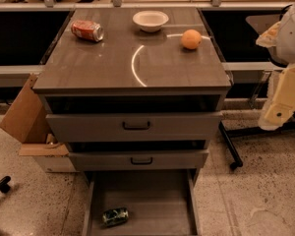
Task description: Pick green can from bottom drawer and place on counter
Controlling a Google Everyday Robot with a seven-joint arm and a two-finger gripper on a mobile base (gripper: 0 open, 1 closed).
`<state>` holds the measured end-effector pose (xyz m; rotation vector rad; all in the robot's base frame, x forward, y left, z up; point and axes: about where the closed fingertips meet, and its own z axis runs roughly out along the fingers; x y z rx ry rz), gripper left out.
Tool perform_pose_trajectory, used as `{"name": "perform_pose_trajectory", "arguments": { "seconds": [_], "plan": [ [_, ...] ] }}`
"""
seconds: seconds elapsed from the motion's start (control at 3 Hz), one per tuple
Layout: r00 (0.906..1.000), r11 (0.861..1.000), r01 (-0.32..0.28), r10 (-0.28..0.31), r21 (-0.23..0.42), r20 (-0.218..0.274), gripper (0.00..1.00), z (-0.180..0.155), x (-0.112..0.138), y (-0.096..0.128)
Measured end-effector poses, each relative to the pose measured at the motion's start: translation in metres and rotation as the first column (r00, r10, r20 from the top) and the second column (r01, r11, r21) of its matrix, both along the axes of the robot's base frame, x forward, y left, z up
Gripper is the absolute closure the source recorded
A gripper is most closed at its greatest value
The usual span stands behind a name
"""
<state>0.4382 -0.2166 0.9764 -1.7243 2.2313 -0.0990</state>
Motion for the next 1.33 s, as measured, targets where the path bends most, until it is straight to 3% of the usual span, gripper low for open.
{"name": "perform_pose_trajectory", "arguments": {
  "seconds": [0.33,1.0,1.33],
  "plan": [
    [1.0,1.0,0.0,0.0,0.0,0.0,0.0,0.0,0.0,0.0],
    [0.9925,0.992,-0.122,0.122,0.034,0.0,0.0,-0.044,-0.006,0.03],
    [0.9925,0.992,-0.122,0.122,0.034,0.001,0.0,-0.044,-0.006,0.03]
  ]
}}
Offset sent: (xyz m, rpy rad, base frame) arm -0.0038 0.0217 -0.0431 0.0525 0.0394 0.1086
